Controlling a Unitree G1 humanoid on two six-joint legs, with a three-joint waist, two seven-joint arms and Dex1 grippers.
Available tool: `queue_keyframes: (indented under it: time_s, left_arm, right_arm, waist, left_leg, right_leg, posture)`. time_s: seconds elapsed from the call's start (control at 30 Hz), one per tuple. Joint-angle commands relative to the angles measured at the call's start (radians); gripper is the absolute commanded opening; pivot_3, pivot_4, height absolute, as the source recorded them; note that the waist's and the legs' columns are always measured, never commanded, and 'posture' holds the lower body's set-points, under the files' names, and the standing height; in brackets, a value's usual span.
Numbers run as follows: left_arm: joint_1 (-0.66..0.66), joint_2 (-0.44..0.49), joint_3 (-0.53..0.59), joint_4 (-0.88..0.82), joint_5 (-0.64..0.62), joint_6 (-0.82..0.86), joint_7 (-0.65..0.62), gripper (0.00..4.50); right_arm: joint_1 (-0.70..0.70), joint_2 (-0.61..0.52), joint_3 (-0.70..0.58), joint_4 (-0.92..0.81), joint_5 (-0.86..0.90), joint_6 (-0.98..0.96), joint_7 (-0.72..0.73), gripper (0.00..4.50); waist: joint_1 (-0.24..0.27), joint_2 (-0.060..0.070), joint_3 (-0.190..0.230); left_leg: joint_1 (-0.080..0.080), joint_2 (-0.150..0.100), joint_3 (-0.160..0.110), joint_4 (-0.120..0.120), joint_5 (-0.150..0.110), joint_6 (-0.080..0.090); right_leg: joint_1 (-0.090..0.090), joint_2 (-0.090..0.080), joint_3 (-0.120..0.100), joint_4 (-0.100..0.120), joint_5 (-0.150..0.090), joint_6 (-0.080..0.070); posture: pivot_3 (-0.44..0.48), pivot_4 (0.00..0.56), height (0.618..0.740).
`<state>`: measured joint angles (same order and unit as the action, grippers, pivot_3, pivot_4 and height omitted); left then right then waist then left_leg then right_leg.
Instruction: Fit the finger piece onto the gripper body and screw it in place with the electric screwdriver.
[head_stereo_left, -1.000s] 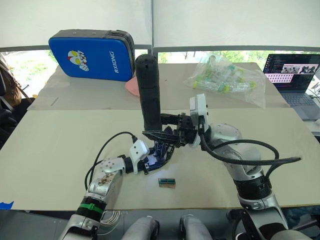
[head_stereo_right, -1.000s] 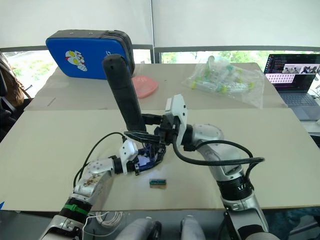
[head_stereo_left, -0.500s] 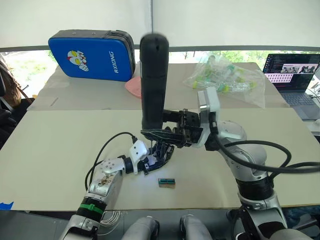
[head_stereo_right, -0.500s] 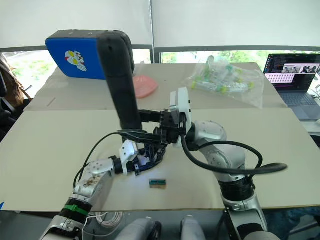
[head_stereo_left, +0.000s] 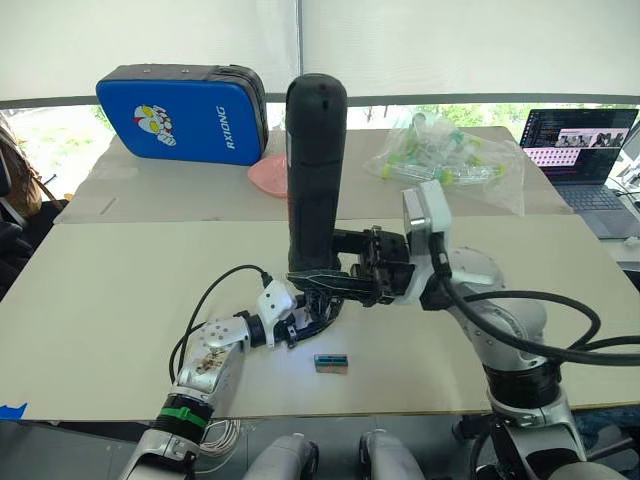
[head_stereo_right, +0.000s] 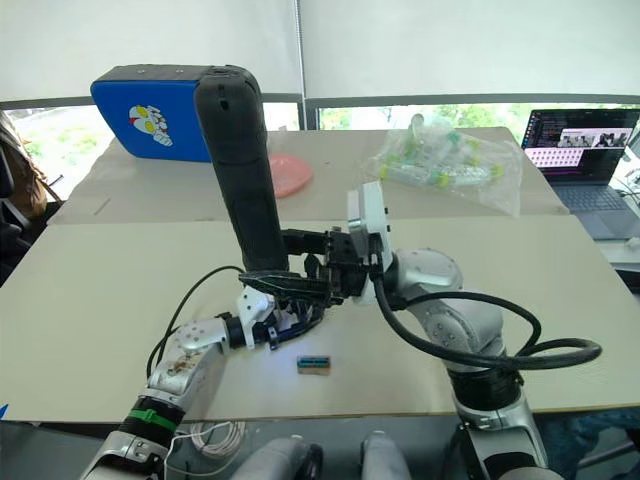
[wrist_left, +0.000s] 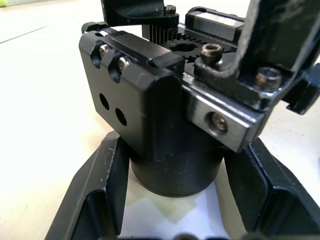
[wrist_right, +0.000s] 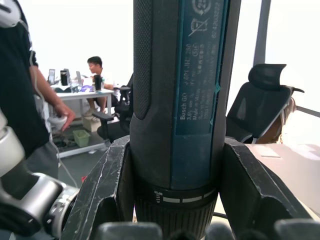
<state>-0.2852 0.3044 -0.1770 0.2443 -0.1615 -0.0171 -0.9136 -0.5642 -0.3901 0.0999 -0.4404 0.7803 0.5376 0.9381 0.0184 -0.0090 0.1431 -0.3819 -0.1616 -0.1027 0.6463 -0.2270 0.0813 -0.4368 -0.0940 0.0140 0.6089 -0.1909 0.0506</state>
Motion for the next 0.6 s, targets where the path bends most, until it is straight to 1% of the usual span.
queue_keyframes:
  time_s: [0.03,0.07,0.1,0.13,0.17,0.3,0.4,0.47,0.53,0.6]
  left_arm:
    - [0.031,0.002,-0.012,0.073,0.017,0.054,0.020,2.78]
    - [0.031,0.002,-0.011,0.072,0.017,0.056,0.020,3.32]
    - [0.031,0.002,-0.010,0.074,0.016,0.057,0.019,3.69]
    - [0.031,0.003,-0.008,0.074,0.014,0.059,0.017,4.17]
    - [0.034,0.008,-0.006,0.073,0.018,0.054,0.020,4.48]
    - [0.083,0.049,0.022,0.027,-0.006,0.055,-0.002,4.48]
    - [0.133,0.102,0.056,-0.023,-0.037,0.035,-0.031,4.48]
    - [0.165,0.148,0.103,-0.060,-0.087,0.038,-0.063,4.48]
    - [0.203,0.208,0.157,-0.103,-0.159,0.059,-0.120,4.48]
    - [0.242,0.268,0.202,-0.144,-0.222,0.068,-0.185,4.48]
  right_arm:
    - [-0.035,-0.019,-0.053,-0.060,0.067,0.012,-0.005,1.95]
    - [-0.037,-0.026,-0.056,-0.063,0.074,0.015,-0.008,1.95]
    - [-0.040,-0.034,-0.062,-0.069,0.084,0.022,-0.012,1.95]
    - [-0.043,-0.044,-0.070,-0.077,0.094,0.030,-0.016,1.95]
    - [-0.045,-0.057,-0.081,-0.088,0.107,0.042,-0.021,1.95]
    - [-0.053,-0.141,-0.138,-0.128,0.190,0.112,-0.041,1.95]
    - [-0.063,-0.227,-0.227,-0.137,0.315,0.190,-0.093,1.95]
    - [-0.049,-0.334,-0.292,-0.115,0.381,0.267,-0.110,1.95]
    - [-0.007,-0.500,-0.348,-0.062,0.464,0.419,-0.117,1.95]
    - [0.062,-0.654,-0.381,-0.020,0.472,0.524,-0.077,1.95]
  waist:
    - [0.000,0.000,0.000]
    - [0.000,0.000,0.000]
    - [0.000,0.000,0.000]
    - [0.000,0.000,0.000]
    - [0.000,0.000,0.000]
    - [-0.003,0.000,0.000]
    - [-0.017,0.000,0.000]
    - [-0.022,0.000,0.000]
    - [-0.021,0.000,0.000]
    - [-0.019,0.000,0.000]
  left_leg:
    - [0.000,0.000,0.000,0.000,0.000,0.000]
    - [0.000,0.000,0.000,0.000,0.000,0.000]
    - [0.000,0.000,0.000,0.000,0.000,0.000]
    - [0.000,0.000,0.000,0.000,0.000,0.000]
    - [-0.001,0.000,0.000,0.000,0.000,0.000]
    - [-0.002,0.001,0.000,0.000,0.000,0.000]
    - [-0.004,0.001,0.000,0.000,0.000,0.000]
    - [-0.004,0.002,0.000,-0.002,0.000,0.000]
    - [-0.006,0.003,0.000,-0.003,-0.001,-0.001]
    - [-0.006,0.004,0.000,-0.003,-0.003,-0.001]
  right_leg:
    - [0.000,0.000,0.000,0.000,0.000,0.000]
    - [0.000,0.000,0.000,0.000,0.000,0.000]
    - [0.000,0.000,0.000,0.000,0.000,0.000]
    - [0.000,0.000,0.000,0.000,0.000,0.001]
    - [0.000,0.000,0.000,0.000,0.000,0.001]
    - [0.000,0.000,0.000,0.000,0.000,0.001]
    - [-0.001,0.001,0.001,0.000,0.000,0.000]
    - [-0.002,0.001,0.001,0.000,0.002,-0.006]
    - [-0.004,0.002,0.001,0.000,0.001,-0.010]
    - [-0.005,0.002,0.001,0.000,0.000,-0.013]
  posture:
    - [0.000,0.150,0.740]
    - [0.000,0.150,0.740]
    - [0.000,0.150,0.740]
    - [0.000,0.150,0.740]
    - [0.000,0.150,0.740]
    - [0.000,0.150,0.740]
    - [0.000,0.150,0.740]
    - [0.000,0.150,0.740]
    - [0.000,0.150,0.740]
    - [0.000,0.150,0.740]
